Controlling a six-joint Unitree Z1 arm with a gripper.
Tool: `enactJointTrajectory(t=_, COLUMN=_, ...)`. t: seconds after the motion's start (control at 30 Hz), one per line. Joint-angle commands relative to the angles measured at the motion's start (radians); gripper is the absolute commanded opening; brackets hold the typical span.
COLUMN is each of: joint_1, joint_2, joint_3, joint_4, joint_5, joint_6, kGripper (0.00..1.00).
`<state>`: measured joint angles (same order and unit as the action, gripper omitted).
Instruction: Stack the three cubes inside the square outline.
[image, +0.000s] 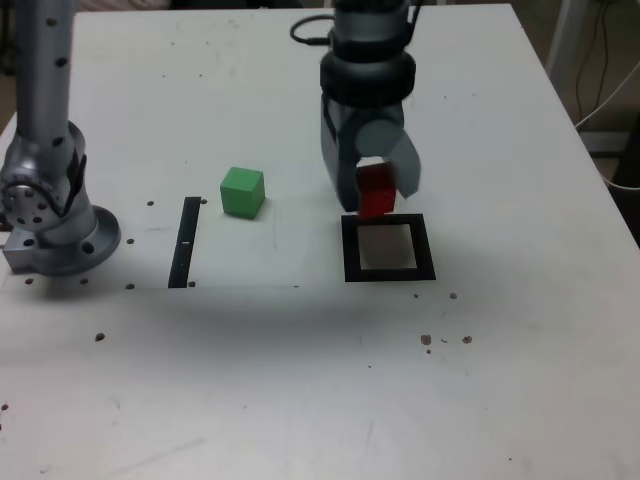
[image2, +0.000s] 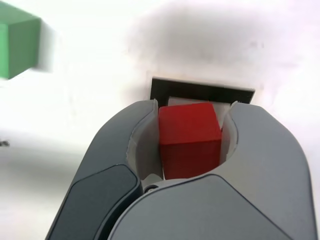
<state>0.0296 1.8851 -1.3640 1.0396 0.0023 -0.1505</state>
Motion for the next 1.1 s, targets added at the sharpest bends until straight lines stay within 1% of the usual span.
enactJointTrajectory(t=0.0, joint_1=-0.009, joint_2=-0.018, joint_3=0.011, joint_4=0.004, joint_5=-0.002, joint_6=-0.001, kGripper=0.29)
enactJointTrajectory(t=0.13, joint_1=-0.018, joint_2=-0.027, joint_3=0.026, joint_4=0.004, joint_5=-0.008, joint_6=0.008, kGripper=0.29)
enactJointTrajectory(t=0.23, joint_1=-0.021, joint_2=-0.021, joint_3=0.033, joint_4=-0.005, joint_5=-0.021, joint_6=0.028, kGripper=0.29)
enactJointTrajectory(t=0.5, joint_1=-0.024, joint_2=0.010, joint_3=0.013, joint_4=-0.018, joint_5=-0.084, joint_6=0.134, kGripper=0.29)
enactJointTrajectory(t=0.63, joint_1=-0.025, joint_2=0.035, joint_3=-0.004, joint_4=-0.021, joint_5=-0.106, joint_6=0.165, kGripper=0.29)
enactJointTrajectory(t=0.73, joint_1=-0.025, joint_2=0.053, joint_3=-0.005, joint_4=-0.035, joint_5=-0.114, joint_6=0.174, kGripper=0.30)
enactJointTrajectory(t=0.9, joint_1=-0.025, joint_2=0.079, joint_3=0.004, joint_4=-0.065, joint_5=-0.116, joint_6=0.178, kGripper=0.30)
enactJointTrajectory(t=1.07, joint_1=-0.025, joint_2=0.093, joint_3=0.008, joint_4=-0.072, joint_5=-0.121, joint_6=0.181, kGripper=0.30)
